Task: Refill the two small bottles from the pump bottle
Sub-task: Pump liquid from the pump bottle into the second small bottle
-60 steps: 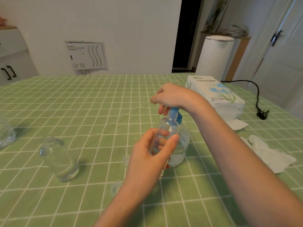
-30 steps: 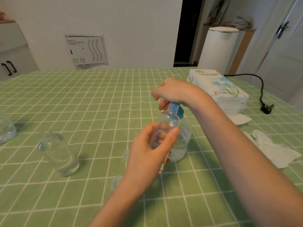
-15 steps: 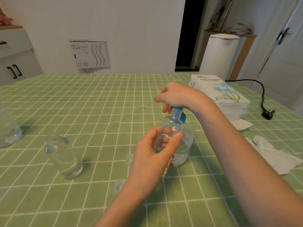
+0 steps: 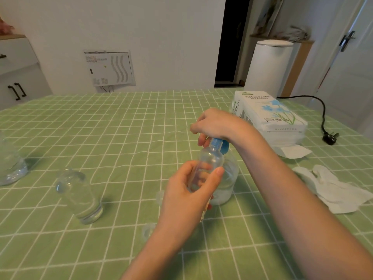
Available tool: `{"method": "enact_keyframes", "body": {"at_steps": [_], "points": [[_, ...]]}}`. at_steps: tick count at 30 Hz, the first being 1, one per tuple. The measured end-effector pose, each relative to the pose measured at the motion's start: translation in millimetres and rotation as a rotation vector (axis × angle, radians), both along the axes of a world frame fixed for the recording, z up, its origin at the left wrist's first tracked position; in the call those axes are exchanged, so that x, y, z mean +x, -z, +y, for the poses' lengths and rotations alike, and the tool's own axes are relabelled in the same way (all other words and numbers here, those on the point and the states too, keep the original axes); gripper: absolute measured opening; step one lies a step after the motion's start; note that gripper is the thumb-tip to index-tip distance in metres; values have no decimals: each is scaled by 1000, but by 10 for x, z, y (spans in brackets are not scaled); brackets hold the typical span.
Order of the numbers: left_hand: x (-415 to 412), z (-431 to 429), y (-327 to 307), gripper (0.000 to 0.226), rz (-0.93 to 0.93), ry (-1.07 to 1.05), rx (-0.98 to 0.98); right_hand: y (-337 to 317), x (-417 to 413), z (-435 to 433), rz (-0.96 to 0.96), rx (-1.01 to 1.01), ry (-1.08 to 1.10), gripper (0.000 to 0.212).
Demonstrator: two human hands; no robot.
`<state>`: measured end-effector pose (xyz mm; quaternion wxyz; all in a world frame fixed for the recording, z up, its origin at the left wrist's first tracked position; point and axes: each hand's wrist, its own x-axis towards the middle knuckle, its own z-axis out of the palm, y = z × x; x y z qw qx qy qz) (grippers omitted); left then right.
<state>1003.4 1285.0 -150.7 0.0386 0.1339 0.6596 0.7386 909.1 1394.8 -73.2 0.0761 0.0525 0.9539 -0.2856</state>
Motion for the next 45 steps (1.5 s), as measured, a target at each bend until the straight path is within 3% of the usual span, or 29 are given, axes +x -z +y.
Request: {"method": "enact_keyframes", "body": {"at_steps": [6, 18, 29, 45], "points": [[-11, -3, -35, 40, 1, 12, 25, -91, -13, 14, 89, 64, 3, 33], [3, 1, -12, 39, 6, 4, -11, -25, 5, -2, -10, 36, -24, 34], [-24, 6, -20, 43, 12, -11, -1, -102, -2, -4, 82, 37, -8, 32], [-23, 14, 12, 44, -4, -22, -5, -2, -17, -8, -17, 11, -18, 32]]}}
